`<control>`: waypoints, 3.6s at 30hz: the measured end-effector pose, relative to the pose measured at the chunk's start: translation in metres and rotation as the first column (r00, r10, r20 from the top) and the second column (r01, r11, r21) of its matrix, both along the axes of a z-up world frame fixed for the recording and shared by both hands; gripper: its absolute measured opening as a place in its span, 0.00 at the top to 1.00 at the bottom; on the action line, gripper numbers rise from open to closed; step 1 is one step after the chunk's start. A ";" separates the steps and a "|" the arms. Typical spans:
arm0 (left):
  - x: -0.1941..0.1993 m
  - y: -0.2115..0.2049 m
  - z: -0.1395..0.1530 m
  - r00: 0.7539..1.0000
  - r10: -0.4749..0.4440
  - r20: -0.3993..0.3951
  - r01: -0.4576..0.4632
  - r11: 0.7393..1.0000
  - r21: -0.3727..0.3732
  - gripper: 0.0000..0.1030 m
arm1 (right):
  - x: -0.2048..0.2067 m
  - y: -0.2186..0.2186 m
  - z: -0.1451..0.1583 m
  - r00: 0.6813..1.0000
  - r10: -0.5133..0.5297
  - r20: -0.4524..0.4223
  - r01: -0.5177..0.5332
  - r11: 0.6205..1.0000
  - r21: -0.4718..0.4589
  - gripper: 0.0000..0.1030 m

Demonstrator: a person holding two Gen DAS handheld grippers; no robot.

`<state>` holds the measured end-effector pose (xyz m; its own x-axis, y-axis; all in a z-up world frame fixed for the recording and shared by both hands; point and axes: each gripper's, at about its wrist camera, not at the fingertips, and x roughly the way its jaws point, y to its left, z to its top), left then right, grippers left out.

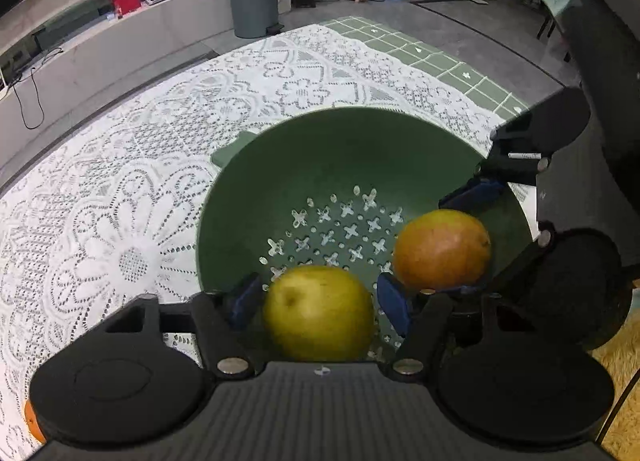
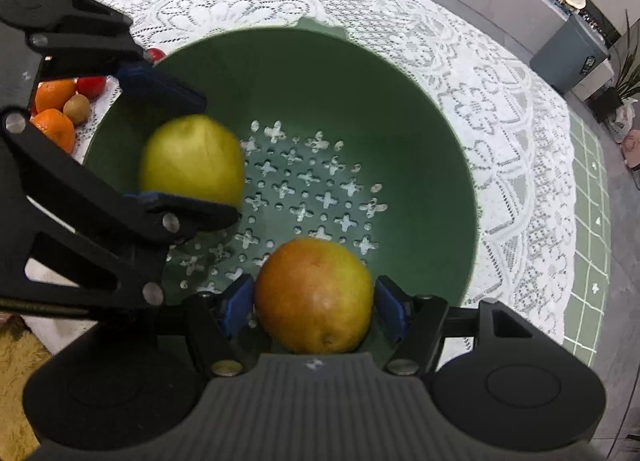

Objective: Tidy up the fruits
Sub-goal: 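Lower and open the left tool on the pear while the right tool releases the mango, then withdraw both tools from the colander toward the remaining fruits, then grasp an orange with the left tool while the right tool grasps another orange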

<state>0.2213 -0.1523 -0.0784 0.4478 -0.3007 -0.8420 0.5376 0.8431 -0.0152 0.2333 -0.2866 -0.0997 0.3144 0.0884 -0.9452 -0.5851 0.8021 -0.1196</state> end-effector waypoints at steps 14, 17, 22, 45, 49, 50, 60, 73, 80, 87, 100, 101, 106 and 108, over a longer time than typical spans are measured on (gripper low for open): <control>-0.007 0.009 0.010 0.999 0.036 -0.014 -0.037 0.999 -0.035 0.27 | -0.004 -0.001 0.014 0.999 -0.017 0.040 0.017 1.000 -0.002 0.26; -0.011 0.010 0.017 0.999 0.042 0.002 -0.042 0.998 -0.036 0.27 | -0.007 -0.002 0.020 0.998 -0.026 0.050 0.026 1.000 -0.003 0.26; -0.023 0.013 0.033 0.998 0.043 0.042 -0.042 0.998 -0.039 0.27 | -0.016 -0.003 0.032 0.994 -0.055 0.095 0.055 0.998 0.004 0.18; -0.090 0.070 0.088 0.958 0.229 0.170 -0.211 0.970 -0.119 0.28 | -0.100 0.016 0.052 0.848 -0.467 0.251 0.353 0.851 0.390 0.16; -0.108 0.092 0.087 0.924 0.342 0.172 -0.310 0.933 -0.184 0.28 | -0.118 0.024 0.052 0.822 -0.489 0.292 0.348 0.837 0.423 0.16; -0.113 0.097 0.087 0.916 0.362 0.173 -0.328 0.924 -0.195 0.28 | -0.124 0.026 0.052 0.815 -0.493 0.303 0.343 0.833 0.433 0.16; -0.160 0.135 0.097 0.862 0.486 0.142 -0.425 0.848 -0.318 0.28 | -0.159 0.047 0.046 0.824 -0.486 0.293 0.285 0.800 0.528 0.16; -0.182 0.169 0.073 0.830 0.540 0.141 -0.491 0.827 -0.274 0.27 | -0.183 0.073 0.033 0.859 -0.372 0.352 0.165 0.852 0.496 0.16; -0.162 0.201 0.045 0.797 0.595 0.102 -0.565 0.794 -0.224 0.27 | -0.168 0.104 0.014 0.891 -0.322 0.321 0.141 0.867 0.478 0.28; -0.142 0.221 0.018 0.782 0.619 0.068 -0.591 0.773 -0.230 0.27 | -0.147 0.134 -0.002 0.913 -0.256 0.319 0.082 0.879 0.470 0.36; -0.087 0.232 -0.003 0.769 0.639 0.040 -0.610 0.750 -0.255 0.27 | -0.106 0.155 -0.025 0.934 -0.293 0.202 0.150 0.839 0.523 0.45; -0.082 0.235 -0.005 0.761 0.648 0.038 -0.619 0.742 -0.259 0.27 | -0.103 0.156 -0.026 0.935 -0.297 0.193 0.157 0.835 0.527 0.45; -0.059 0.249 -0.018 0.732 0.682 0.010 -0.658 0.710 -0.253 0.29 | -0.098 0.157 -0.029 0.931 -0.327 0.161 0.193 0.817 0.544 0.45; -0.055 0.252 -0.024 0.723 0.691 0.006 -0.667 0.699 -0.258 0.29 | -0.097 0.157 -0.031 0.931 -0.333 0.150 0.204 0.814 0.544 0.45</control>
<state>0.1665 0.0993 -0.1021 0.6778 -0.0546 -0.7332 -0.1706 0.9583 -0.2291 0.1363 -0.1299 -0.1312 0.5971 0.4173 -0.6851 -0.3452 0.9046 0.2502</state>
